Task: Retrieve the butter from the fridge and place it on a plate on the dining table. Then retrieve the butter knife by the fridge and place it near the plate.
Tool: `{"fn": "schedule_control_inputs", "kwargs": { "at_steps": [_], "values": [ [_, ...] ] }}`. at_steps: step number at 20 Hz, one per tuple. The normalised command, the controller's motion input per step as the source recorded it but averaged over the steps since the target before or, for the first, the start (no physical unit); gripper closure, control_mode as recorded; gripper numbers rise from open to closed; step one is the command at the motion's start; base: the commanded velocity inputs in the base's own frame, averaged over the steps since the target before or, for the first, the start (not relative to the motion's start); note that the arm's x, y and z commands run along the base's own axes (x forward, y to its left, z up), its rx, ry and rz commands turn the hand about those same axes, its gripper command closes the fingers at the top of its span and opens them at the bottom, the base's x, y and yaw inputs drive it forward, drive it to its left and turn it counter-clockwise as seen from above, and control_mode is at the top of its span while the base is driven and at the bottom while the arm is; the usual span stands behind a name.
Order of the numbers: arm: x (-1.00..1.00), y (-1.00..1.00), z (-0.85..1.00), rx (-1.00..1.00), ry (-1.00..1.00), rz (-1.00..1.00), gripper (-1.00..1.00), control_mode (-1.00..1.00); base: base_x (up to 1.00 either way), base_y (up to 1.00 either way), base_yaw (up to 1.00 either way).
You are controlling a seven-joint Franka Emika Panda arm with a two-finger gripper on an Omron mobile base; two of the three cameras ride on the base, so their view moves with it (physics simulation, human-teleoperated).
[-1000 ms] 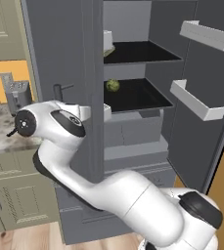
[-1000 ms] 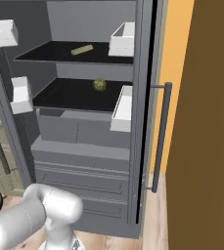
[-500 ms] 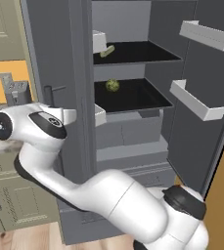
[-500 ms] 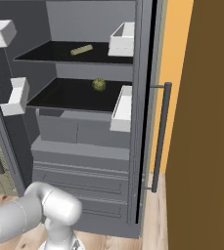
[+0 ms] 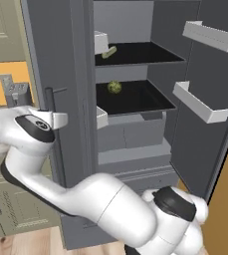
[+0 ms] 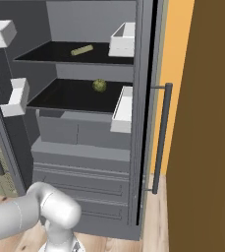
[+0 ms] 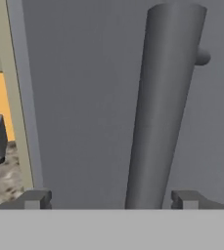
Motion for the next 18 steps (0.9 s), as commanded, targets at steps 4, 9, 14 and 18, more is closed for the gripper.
{"fn": "schedule_control_inputs", "kwargs": {
  "at_steps": [4,9,14,18],
  "values": [
    [-0.16,0.39,-0.02,0.00,0.00,0.00,-1.00,-1.00,0.00,0.00,0.00],
    [-0.61,0.35,-0.01,0.00,0.01,0.04,-1.00,-1.00,0.00,0.00,0.00],
    [-0.26,-0.04,-0.02,-0.02,0.04,0.00,-1.00,-1.00,0.00,0.00,0.00],
    [-1.00,-0.82,-0.01,0.04,-0.11,0.11,-1.00,-1.00,0.00,0.00,0.00]
  ]
}}
